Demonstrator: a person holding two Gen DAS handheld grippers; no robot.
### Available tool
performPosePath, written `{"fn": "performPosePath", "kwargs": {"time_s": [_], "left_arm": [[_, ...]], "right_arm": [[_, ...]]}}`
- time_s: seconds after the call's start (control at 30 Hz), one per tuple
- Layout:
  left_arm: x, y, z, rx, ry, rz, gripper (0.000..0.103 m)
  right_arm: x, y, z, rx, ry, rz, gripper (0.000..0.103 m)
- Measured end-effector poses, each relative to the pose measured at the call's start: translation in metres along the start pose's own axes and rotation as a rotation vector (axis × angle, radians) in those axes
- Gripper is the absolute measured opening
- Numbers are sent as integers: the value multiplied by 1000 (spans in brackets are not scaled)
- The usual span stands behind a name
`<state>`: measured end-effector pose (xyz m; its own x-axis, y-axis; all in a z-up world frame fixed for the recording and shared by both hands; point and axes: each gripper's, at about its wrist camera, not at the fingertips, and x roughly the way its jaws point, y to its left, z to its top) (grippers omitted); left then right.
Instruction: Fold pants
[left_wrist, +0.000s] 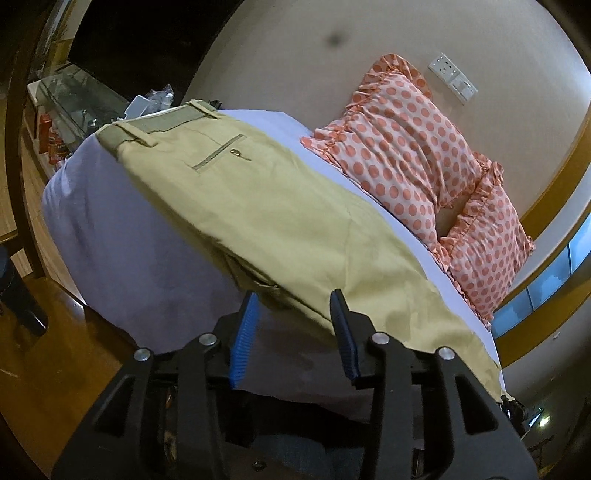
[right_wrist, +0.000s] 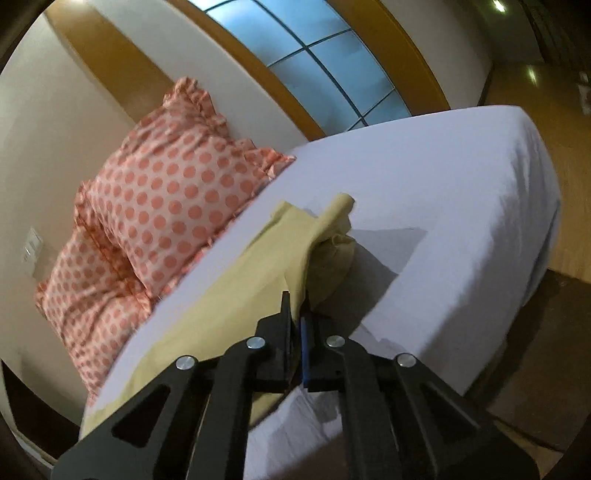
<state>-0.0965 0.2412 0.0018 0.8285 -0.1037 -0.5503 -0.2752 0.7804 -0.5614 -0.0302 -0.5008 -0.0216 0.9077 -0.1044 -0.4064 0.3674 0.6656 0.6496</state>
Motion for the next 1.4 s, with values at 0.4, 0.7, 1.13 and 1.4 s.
{"fn": "performPosePath", "kwargs": {"time_s": [0.4, 0.7, 1.13, 1.4], "left_arm": [[-6, 10, -7, -5, -24, -14, 59], [11, -8, -27, 147, 29, -88, 82], [41, 3, -3, -14, -30, -173, 83], [35, 36, 47, -202, -138, -123, 80]], "right_arm": [[7, 282, -93, -499, 256, 672, 3], [-2, 358, -266, -977, 652, 730, 85], [20, 322, -220, -780, 579, 611, 86], [30, 315, -226, -754, 601, 596, 87]]}}
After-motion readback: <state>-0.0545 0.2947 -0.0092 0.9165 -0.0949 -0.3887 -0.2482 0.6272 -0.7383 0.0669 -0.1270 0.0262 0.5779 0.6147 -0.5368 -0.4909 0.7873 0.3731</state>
